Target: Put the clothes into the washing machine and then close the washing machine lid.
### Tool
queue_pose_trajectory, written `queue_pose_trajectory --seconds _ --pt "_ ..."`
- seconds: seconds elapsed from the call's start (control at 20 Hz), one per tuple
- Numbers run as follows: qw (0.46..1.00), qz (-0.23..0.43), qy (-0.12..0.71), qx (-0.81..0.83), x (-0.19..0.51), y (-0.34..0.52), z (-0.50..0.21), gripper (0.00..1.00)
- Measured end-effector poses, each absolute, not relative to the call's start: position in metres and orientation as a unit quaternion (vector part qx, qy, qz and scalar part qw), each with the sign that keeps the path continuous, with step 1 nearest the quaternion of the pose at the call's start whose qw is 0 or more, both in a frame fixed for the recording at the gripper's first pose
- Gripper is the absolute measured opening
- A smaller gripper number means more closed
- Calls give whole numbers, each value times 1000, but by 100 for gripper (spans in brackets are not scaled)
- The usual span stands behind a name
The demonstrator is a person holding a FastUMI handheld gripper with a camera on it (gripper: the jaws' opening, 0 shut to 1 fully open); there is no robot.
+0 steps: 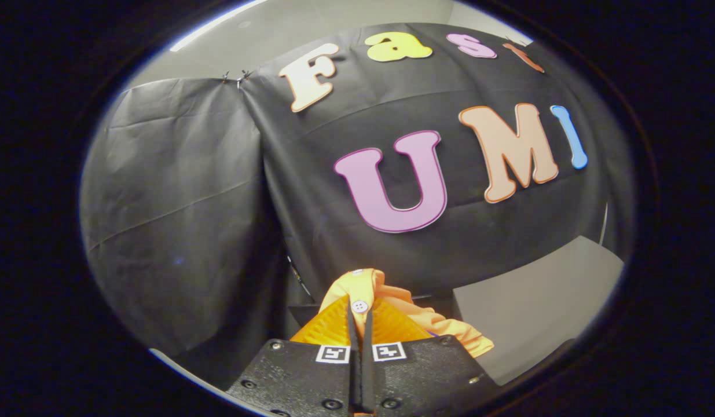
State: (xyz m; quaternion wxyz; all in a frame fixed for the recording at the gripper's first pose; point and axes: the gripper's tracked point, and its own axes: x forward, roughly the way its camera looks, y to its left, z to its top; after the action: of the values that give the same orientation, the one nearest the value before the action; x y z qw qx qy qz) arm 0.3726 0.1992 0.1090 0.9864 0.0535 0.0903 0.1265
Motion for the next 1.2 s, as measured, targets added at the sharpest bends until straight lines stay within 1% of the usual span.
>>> queue_pose_trajectory --seconds 0.3,0.55,0.9,1.2 --pt "982 135 115 61 380 226 54 0" --pt "980 133 138 58 387 231 3 0" --pt "973 117 186 71 399 224 -76 0" --pt "969 87 218 72 407 219 -148 0"
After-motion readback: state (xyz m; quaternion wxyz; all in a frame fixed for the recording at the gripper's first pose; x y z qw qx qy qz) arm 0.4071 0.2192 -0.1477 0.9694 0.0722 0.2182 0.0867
